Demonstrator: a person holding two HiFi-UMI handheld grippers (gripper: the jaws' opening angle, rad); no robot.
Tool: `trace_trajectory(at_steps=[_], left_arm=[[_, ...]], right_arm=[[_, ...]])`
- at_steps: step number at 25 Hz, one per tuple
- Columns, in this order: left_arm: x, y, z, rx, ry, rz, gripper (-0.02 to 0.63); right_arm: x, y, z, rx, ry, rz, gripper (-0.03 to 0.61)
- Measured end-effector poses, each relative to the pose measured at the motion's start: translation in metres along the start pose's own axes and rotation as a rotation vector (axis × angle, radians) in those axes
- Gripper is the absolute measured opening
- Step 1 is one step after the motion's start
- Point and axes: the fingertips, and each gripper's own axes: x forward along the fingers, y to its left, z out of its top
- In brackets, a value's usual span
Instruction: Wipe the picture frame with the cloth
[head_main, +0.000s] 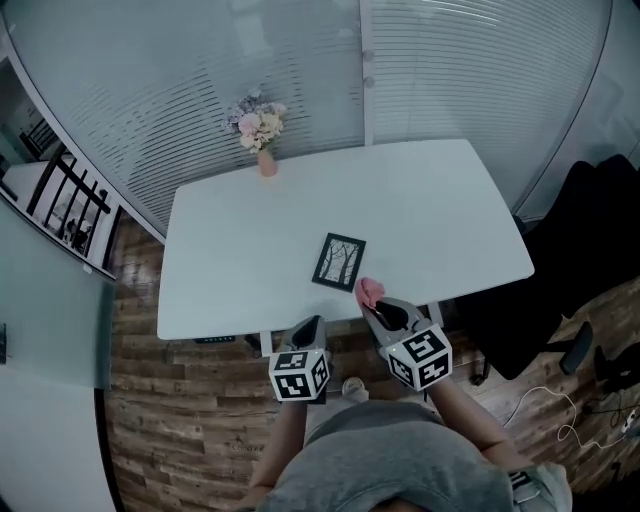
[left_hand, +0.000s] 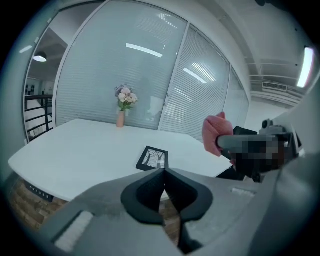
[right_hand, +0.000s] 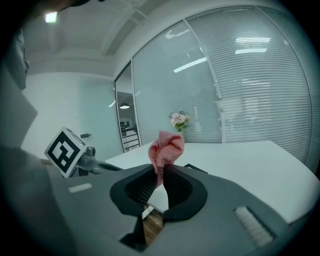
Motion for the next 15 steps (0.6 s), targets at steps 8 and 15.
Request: trace_trajectory(at_steps=[8, 15], left_arm=[[0.043, 0.029, 0.016, 0.021, 0.039, -0.025, 0.002], [0.075, 0.047, 0.019, 0.026, 0.084, -0.042, 0.002]], right_arm=[[0.045, -0.028, 0.010, 0.005, 0.015, -0.044, 0.040], [0.083, -0.054, 0.009, -0.017, 0.060, -0.064, 0.040]])
